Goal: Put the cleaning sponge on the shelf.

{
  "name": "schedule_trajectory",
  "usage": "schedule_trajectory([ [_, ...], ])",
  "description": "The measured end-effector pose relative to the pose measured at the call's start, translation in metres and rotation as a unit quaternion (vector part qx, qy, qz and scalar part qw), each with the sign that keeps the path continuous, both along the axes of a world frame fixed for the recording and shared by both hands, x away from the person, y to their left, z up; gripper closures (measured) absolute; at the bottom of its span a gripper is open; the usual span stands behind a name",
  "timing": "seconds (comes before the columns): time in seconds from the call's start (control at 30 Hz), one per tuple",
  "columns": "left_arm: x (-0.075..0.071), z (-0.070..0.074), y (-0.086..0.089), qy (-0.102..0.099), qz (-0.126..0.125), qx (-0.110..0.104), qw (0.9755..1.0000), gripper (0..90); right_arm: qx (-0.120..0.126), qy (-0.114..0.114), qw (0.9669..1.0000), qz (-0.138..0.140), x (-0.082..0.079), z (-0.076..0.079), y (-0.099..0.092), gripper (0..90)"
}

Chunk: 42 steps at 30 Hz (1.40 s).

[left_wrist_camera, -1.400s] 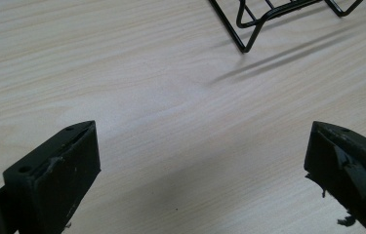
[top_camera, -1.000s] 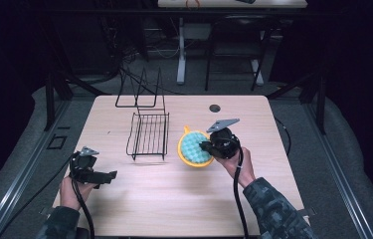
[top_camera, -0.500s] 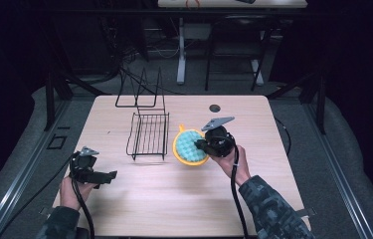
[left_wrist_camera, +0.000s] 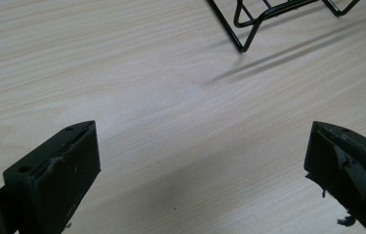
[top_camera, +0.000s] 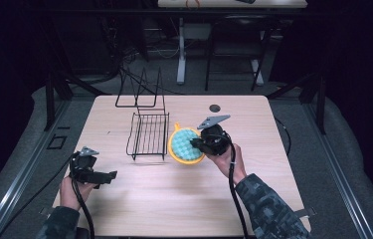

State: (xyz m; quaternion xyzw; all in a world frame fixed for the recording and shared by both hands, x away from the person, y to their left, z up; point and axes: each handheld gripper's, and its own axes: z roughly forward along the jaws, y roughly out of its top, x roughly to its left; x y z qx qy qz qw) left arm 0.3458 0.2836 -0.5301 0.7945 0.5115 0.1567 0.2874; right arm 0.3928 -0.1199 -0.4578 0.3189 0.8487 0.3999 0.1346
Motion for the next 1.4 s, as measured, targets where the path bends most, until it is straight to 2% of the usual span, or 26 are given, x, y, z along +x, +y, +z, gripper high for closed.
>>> schedule_trajectory([
  [0.8,0.000,0.000,0.000,0.002,0.000,-0.002,1.0000,0.1,0.006,-0.005,0.9998,0.016,0.011,0.005,0.028,87.8],
  [1.4,0.000,-0.001,-0.001,0.002,0.000,-0.005,1.0000,0.1,0.003,-0.008,0.9998,0.018,0.024,0.001,0.048,87.7],
])
